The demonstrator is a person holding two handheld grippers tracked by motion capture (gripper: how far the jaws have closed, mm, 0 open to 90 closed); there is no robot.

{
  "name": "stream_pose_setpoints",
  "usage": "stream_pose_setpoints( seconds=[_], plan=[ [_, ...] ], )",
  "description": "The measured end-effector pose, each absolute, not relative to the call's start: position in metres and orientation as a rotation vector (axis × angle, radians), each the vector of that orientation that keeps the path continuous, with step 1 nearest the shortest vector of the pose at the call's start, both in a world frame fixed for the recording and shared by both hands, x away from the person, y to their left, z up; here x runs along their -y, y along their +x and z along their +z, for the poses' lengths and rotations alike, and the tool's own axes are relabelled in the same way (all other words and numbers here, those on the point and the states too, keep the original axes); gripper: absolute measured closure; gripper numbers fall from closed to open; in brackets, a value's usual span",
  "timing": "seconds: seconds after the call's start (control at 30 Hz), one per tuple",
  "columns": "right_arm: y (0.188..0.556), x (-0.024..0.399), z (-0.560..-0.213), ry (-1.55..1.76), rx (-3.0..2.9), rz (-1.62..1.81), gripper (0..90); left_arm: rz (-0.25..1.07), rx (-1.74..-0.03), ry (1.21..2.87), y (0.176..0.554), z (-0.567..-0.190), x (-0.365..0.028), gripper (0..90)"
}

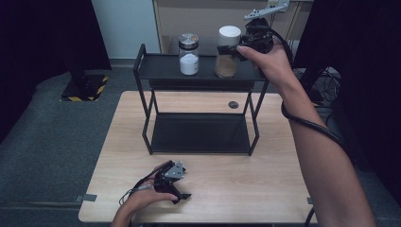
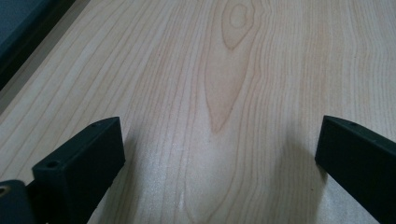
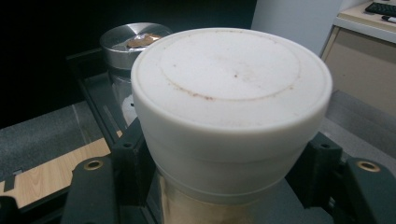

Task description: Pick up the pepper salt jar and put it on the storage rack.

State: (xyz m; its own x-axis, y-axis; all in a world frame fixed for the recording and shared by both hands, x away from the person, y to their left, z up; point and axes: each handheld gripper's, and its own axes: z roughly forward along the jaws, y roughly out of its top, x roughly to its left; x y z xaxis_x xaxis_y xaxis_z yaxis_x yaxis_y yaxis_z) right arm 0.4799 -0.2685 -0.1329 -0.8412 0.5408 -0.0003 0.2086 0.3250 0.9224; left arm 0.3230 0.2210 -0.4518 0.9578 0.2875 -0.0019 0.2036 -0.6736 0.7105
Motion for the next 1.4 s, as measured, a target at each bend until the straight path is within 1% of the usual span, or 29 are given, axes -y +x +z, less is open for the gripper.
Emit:
stream_pose_setpoints(
  seconds=[0.1, 0.37, 0.57, 0.77, 0.97, 1.23, 1.4],
  plan=[
    [0.48, 0.268, -0.133, 0.674, -2.289, 1.521, 34.0, 0.141, -0.343, 2.331, 0.323, -0.452, -0.221, 0.0],
    [0.475, 0.267, -0.129, 0.693, -2.289, 1.498, 20.4, 0.141, -0.343, 2.332, 0.323, -0.452, -0.221, 0.0],
    [0.464, 0.276, -0.127, 0.682, -2.278, 1.484, 13.6, 0.14, -0.343, 2.331, 0.323, -0.452, -0.221, 0.0],
    [0.448, 0.288, -0.126, 0.674, -2.262, 1.48, 10.2, 0.141, -0.343, 2.33, 0.323, -0.452, -0.221, 0.0],
    [0.425, 0.3, -0.135, 0.658, -2.244, 1.514, 6.8, 0.14, -0.344, 2.33, 0.323, -0.452, -0.221, 0.0],
    [0.394, 0.302, -0.152, 0.567, -2.275, 1.503, 7.5, 0.14, -0.344, 2.33, 0.323, -0.452, -0.221, 0.0],
    [0.377, 0.298, -0.173, 0.525, -2.311, 1.492, 7.3, 0.14, -0.344, 2.33, 0.323, -0.452, -0.221, 0.0]
  ],
)
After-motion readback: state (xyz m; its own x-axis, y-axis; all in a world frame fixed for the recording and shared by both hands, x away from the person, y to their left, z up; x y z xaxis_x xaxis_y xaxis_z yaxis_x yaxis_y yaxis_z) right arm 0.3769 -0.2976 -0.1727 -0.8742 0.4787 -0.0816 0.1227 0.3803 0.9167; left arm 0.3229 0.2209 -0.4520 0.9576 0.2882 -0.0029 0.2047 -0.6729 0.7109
